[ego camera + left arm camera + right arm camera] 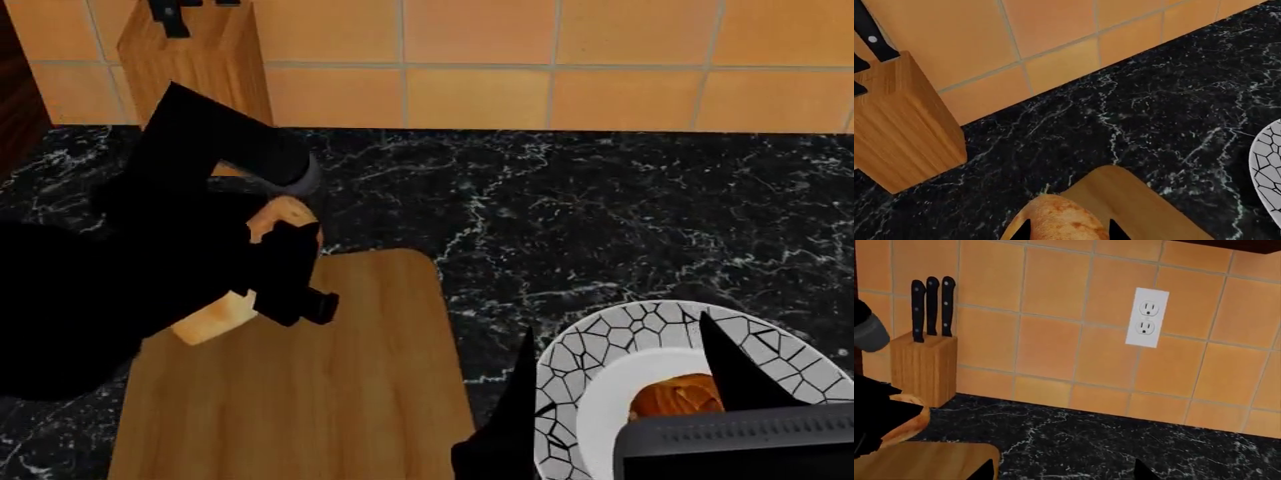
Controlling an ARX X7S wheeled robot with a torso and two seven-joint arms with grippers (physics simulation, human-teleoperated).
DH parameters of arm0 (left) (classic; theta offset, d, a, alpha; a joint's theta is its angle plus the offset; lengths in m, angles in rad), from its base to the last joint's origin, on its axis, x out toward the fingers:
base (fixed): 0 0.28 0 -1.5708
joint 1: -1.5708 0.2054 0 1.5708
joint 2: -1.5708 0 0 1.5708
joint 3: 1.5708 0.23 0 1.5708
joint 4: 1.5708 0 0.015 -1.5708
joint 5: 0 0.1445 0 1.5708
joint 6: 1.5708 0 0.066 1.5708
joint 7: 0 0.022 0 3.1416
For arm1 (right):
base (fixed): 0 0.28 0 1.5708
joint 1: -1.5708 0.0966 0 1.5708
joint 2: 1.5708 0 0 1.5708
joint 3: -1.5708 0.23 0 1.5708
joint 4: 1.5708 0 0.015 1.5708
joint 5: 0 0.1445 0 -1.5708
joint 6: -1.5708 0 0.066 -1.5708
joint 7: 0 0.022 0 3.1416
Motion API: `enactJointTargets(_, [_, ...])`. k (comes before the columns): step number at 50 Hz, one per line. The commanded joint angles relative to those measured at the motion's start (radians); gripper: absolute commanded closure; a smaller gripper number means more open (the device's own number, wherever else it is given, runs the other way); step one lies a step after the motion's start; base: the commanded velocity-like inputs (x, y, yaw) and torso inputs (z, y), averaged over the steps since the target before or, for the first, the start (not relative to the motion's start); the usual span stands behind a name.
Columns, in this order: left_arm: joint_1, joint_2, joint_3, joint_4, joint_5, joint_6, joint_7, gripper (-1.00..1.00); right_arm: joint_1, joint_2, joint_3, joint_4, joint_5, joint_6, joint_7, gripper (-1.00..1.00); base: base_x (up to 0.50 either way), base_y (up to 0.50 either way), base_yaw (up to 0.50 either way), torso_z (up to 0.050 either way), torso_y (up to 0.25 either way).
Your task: Place all breads on the cutting board.
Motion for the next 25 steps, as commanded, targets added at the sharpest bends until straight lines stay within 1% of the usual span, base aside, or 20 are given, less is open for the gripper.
enactJointTargets(1, [0.019, 0.044, 0.043, -0.098, 0.035, -0.005, 0.027, 1.00, -0.012, 0.004, -0.004, -0.002, -0.008, -0.006, 0.001, -1.00, 0.00, 0.00, 0.00, 0.000, 0.000])
enactJointTargets(4, [0.021, 0.050, 0.051, -0.114, 0.044, -0.008, 0.034, 1.00, -0.019, 0.006, -0.006, -0.002, -0.012, -0.009, 0.002, -1.00, 0.00, 0.00, 0.00, 0.000, 0.000])
enactJointTargets(9, [0.007, 0.089, 0.103, -0.168, 0.095, -0.036, 0.064, 1.00, -0.023, 0.003, -0.007, -0.002, -0.019, -0.014, 0.003, -1.00, 0.00, 0.00, 0.00, 0.000, 0.000])
enactJointTargets(12, [0.008, 0.106, 0.112, -0.201, 0.111, -0.030, 0.086, 1.00, -0.029, 0.001, -0.010, 0.000, -0.026, -0.016, 0.002, -1.00, 0.00, 0.00, 0.00, 0.000, 0.000])
enactJointTargets(17, [0.007, 0.134, 0.148, -0.232, 0.148, -0.042, 0.094, 1.00, -0.031, 0.000, -0.015, -0.003, -0.026, -0.011, 0.005, -1.00, 0.00, 0.00, 0.00, 0.000, 0.000])
enactJointTargets(25, [0.027, 0.153, 0.153, -0.251, 0.155, -0.029, 0.108, 1.00, -0.043, 0.005, -0.016, -0.005, -0.034, -0.021, 0.008, -1.00, 0.00, 0.00, 0.00, 0.000, 0.000])
